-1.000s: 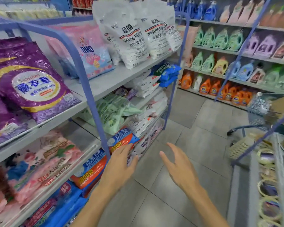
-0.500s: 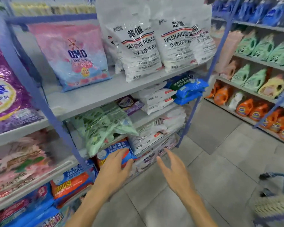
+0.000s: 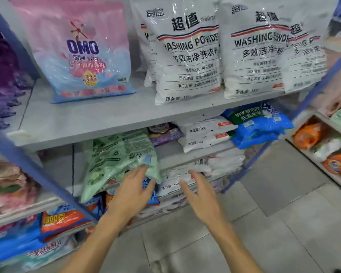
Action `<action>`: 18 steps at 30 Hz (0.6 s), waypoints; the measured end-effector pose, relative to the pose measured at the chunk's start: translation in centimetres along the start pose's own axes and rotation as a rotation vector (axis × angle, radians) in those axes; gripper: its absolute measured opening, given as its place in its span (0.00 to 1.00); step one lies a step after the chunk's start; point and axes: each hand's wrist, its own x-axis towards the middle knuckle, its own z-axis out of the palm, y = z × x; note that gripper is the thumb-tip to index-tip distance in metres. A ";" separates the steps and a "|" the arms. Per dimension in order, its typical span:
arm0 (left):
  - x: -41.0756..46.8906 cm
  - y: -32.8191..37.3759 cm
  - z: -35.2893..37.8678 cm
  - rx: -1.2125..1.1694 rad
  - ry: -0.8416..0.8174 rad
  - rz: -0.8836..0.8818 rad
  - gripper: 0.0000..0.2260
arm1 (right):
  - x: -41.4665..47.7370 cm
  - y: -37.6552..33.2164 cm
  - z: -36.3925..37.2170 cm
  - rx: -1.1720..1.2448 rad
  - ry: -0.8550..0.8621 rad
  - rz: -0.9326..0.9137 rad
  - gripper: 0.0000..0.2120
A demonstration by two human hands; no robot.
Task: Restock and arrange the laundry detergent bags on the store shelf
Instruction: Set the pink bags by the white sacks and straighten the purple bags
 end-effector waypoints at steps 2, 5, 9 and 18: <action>0.8 0.7 0.5 -0.009 0.007 -0.043 0.25 | 1.9 0.5 -0.5 0.008 -0.038 0.013 0.29; 2.0 1.7 1.3 -0.039 0.016 -0.139 0.25 | 5.5 0.8 -0.9 0.040 -0.089 0.012 0.29; 4.4 2.9 2.8 -0.008 0.039 -0.218 0.25 | 10.6 1.2 -0.8 0.038 -0.170 -0.033 0.28; 13.9 3.6 8.6 -0.185 0.206 -0.336 0.21 | 20.9 2.2 1.4 0.109 -0.196 -0.138 0.14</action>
